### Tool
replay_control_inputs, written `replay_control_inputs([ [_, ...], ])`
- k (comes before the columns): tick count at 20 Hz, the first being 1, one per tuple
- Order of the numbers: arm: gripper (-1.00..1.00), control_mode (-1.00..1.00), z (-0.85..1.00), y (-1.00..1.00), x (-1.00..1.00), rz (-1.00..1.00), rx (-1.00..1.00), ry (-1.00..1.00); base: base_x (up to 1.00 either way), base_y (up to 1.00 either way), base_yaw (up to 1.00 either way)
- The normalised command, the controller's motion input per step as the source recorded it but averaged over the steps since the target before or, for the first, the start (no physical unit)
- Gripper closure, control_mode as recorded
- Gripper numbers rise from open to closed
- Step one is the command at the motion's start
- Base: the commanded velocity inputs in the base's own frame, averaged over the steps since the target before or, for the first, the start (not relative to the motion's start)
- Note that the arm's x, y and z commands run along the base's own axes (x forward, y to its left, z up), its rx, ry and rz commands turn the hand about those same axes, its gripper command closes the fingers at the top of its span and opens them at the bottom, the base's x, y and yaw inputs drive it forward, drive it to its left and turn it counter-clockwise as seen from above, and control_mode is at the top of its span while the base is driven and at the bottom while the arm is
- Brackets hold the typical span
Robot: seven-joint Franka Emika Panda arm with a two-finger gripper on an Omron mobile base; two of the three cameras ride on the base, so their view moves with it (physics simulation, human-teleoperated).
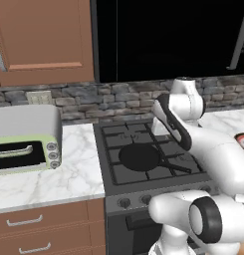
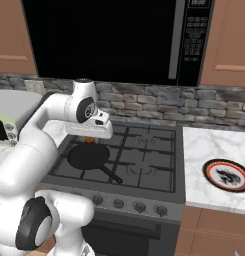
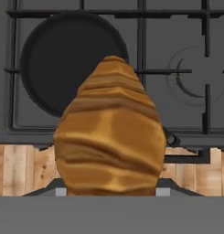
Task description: Pick the croissant and place it on the pan. Then turn on the stove to warm the croissant.
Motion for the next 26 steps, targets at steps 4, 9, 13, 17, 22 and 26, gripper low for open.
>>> replay_control_inputs([
  [4,1.0,-1.0,-0.48,0.19,-0.06,0.19,0.0,0.18,0.0,0.0,0.0],
  [9,1.0,-1.0,-0.5,0.11,0.1,0.13,0.0,0.12,0.0,0.0,0.0],
  [13,1.0,-1.0,-0.44,0.24,0.18,0.06,0.0,0.03,0.0,0.0,0.0],
  [17,1.0,-1.0,-0.4,0.21,0.06,0.04,0.0,0.0,0.0,0.0,0.0],
  [22,1.0,-1.0,-0.31,0.2,0.24,0.03,0.0,0.0,0.0,0.0,0.0],
  [26,1.0,-1.0,-0.21,0.18,0.37,0.04,0.0,0.0,0.0,0.0,0.0],
])
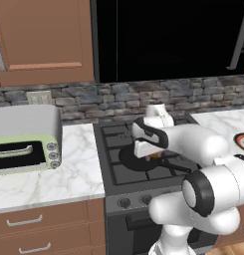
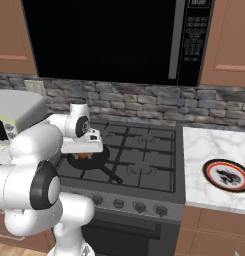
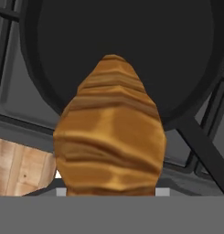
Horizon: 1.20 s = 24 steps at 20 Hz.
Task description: Pick the croissant and place it on the pan. Then turn on the stove to warm the croissant.
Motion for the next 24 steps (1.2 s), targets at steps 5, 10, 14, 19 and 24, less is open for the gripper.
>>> replay_control_inputs([
  [5,1.0,-1.0,-0.18,0.11,0.26,0.04,0.0,0.0,0.0,0.0,0.0],
  [10,1.0,-1.0,-0.2,0.09,0.26,0.03,0.0,0.0,0.0,0.0,0.0],
  [14,1.0,-1.0,-0.18,0.02,0.26,0.04,0.0,0.0,0.0,0.0,0.0],
  [19,1.0,-1.0,-0.18,0.0,0.16,0.03,0.0,0.0,0.0,0.0,0.0],
  [24,1.0,-1.0,-0.16,0.0,0.14,0.03,0.0,0.0,0.0,0.0,0.0],
])
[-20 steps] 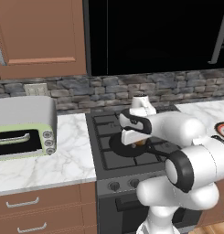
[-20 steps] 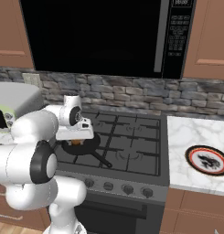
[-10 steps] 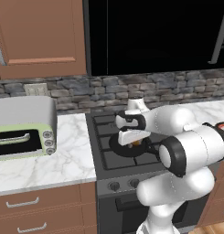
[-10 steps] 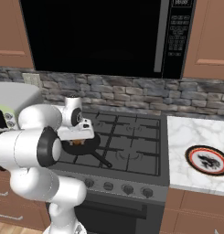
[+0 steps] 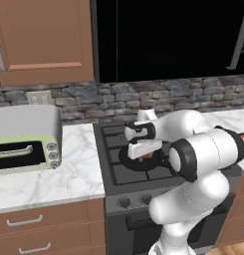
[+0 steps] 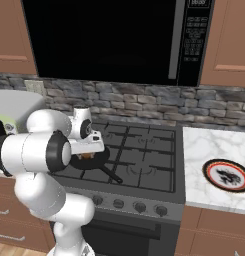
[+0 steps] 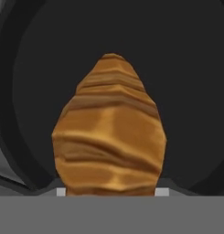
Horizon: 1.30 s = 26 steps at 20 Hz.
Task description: Pick the croissant and place it on the pan. Then turn on the stove to warm the croissant.
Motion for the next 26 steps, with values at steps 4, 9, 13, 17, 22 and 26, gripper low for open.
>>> replay_control_inputs([
  [4,1.0,-1.0,-0.14,0.0,0.12,0.02,0.0,0.0,0.0,0.0,0.0],
  [9,-1.0,-1.0,-0.14,0.05,0.13,0.01,0.0,0.0,0.0,0.0,0.0],
  [13,-1.0,-1.0,-0.09,0.06,0.15,0.01,0.0,0.0,0.0,0.0,0.0],
  [17,-1.0,-1.0,-0.08,0.0,0.11,0.03,0.0,-0.06,0.0,0.0,0.0],
  [22,-1.0,-1.0,0.05,0.0,-0.02,0.01,0.01,-0.23,0.0,0.0,0.0],
  [26,-1.0,-1.0,0.39,0.14,-0.56,0.0,0.0,-0.37,0.0,0.0,0.0],
])
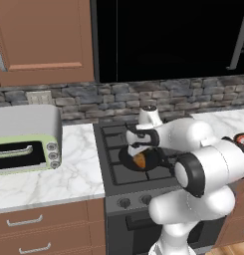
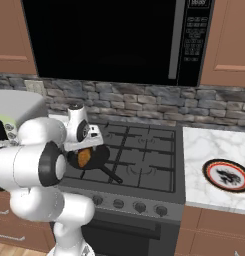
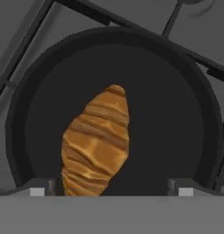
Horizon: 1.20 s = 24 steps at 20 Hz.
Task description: Pick the croissant and place it on the pan. Then turn on the stove to warm the croissant.
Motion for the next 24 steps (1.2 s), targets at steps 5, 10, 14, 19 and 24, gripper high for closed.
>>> replay_control_inputs([
  [5,-1.0,-1.0,0.44,0.21,-0.8,0.0,0.0,-0.41,0.0,0.0,0.0],
  [10,-1.0,-1.0,0.53,0.23,-0.72,0.0,0.0,-0.35,0.0,0.0,0.0],
  [14,-1.0,-1.0,0.46,0.19,-0.66,0.0,0.0,-0.25,0.0,0.0,0.0],
  [19,-1.0,-1.0,0.24,0.32,-0.54,0.0,0.0,-0.14,0.0,0.0,0.0],
  [24,-1.0,-1.0,0.01,0.3,-0.59,0.0,0.0,-0.01,0.0,0.0,0.0],
])
